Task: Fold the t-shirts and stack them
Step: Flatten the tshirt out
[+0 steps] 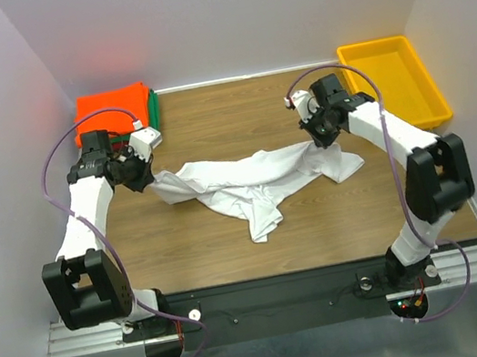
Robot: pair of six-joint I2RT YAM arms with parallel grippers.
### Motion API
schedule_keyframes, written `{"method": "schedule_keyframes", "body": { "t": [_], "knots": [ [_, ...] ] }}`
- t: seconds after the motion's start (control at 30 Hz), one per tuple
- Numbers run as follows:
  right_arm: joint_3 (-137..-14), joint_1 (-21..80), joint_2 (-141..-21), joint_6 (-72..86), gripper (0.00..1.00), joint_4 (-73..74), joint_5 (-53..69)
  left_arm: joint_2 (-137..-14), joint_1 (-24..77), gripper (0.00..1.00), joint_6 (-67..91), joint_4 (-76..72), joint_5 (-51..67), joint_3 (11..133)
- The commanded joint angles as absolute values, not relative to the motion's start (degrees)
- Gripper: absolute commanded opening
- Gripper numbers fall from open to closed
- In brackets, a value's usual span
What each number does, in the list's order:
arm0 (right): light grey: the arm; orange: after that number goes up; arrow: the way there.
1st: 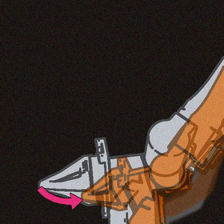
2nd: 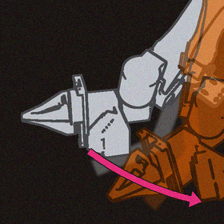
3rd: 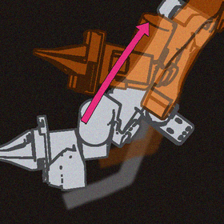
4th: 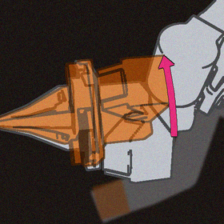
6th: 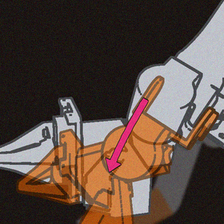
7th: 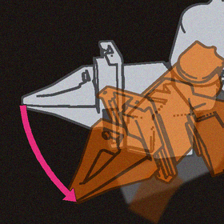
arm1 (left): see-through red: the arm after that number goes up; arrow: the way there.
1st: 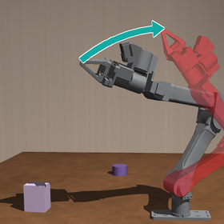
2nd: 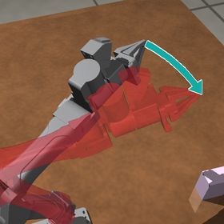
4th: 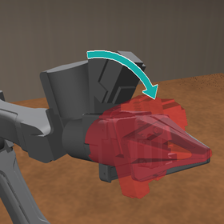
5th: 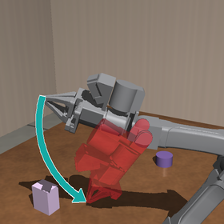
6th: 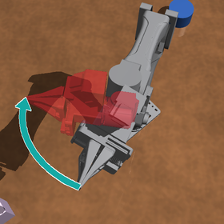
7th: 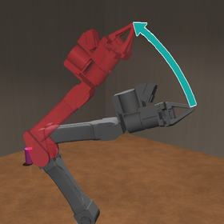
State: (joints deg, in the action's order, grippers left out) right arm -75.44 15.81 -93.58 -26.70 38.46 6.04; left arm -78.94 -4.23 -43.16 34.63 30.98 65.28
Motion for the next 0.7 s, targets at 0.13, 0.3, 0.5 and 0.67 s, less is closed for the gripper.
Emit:
{"method": "schedule_keyframes", "body": {
  "t": [0.13,0.3,0.5,0.67],
  "knots": [
    [-89.1,12.1,-109.3,-19.7,0.01,33.7,6.7,-82.5,-4.2,0.0,-38.9,27.5,29.7,66.4],
    [-95.2,11.0,-113.2,-16.3,0.27,33.5,5.8,-85.9,-4.2,0.0,-35.3,24.3,27.7,66.4],
    [-88.6,11.0,-102.4,-13.8,0.36,33.7,11.8,-87.8,-4.2,0.0,-33.9,24.4,29.0,67.2],
    [-80.7,11.1,-95.2,-11.5,0.36,34.9,19.5,-88.4,-4.1,0.0,-33.7,24.3,29.4,67.1]
  ]
}}
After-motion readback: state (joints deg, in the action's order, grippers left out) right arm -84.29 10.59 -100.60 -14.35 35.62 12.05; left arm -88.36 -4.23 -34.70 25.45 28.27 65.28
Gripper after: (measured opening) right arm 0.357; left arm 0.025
